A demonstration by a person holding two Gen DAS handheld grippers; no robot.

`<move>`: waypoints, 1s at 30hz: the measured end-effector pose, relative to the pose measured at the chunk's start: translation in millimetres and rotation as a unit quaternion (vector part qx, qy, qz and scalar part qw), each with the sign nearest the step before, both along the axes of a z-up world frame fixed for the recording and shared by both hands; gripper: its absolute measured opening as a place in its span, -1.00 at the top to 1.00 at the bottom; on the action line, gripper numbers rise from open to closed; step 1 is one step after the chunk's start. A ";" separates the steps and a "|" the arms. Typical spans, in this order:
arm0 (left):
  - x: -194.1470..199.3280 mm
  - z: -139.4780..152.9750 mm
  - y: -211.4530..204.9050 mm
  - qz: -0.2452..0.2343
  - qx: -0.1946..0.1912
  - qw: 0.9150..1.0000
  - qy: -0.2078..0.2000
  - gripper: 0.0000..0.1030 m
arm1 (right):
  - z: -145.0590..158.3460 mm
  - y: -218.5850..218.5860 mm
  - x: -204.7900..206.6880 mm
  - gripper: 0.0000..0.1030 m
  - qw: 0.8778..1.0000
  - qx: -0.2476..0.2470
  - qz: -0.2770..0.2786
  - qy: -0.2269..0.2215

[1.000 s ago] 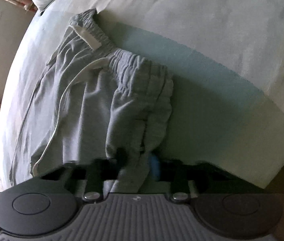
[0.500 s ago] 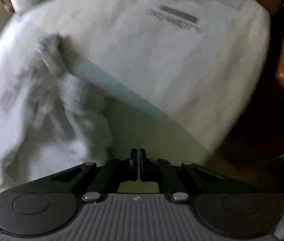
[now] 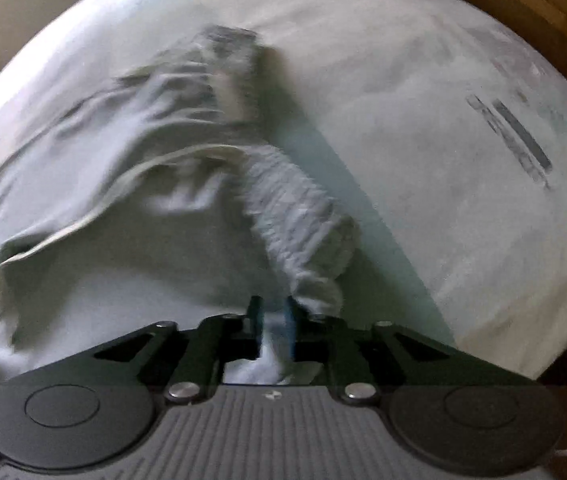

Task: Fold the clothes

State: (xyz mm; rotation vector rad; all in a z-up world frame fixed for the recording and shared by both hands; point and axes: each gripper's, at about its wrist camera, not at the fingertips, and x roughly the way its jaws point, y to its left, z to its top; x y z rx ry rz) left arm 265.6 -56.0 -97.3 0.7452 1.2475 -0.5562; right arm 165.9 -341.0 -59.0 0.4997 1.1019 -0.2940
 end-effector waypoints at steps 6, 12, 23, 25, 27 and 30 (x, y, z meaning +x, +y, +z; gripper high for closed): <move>-2.0 7.2 -2.8 0.010 -0.025 0.999 -0.019 -0.30 | 3.5 82.2 12.5 0.54 0.974 0.047 0.221 -0.006; -13.2 -4.1 21.4 0.094 -0.038 0.994 0.039 -0.29 | -29.0 106.1 7.5 0.54 0.970 0.043 0.233 0.054; 12.3 1.4 49.5 0.164 -0.054 0.985 -0.002 -0.30 | -20.4 132.2 34.6 0.34 0.957 0.021 0.280 0.067; 1.3 -4.1 67.0 0.205 -0.062 0.976 0.025 -0.31 | -24.0 137.4 27.3 0.27 0.954 0.011 0.286 0.087; -11.9 -2.8 84.8 0.232 -0.073 0.969 0.045 -0.31 | -16.9 142.8 26.5 0.19 0.950 0.003 0.297 0.100; -19.6 9.8 99.3 0.242 -0.082 0.967 0.022 -0.32 | -7.2 148.1 35.5 0.16 0.948 0.004 0.304 0.097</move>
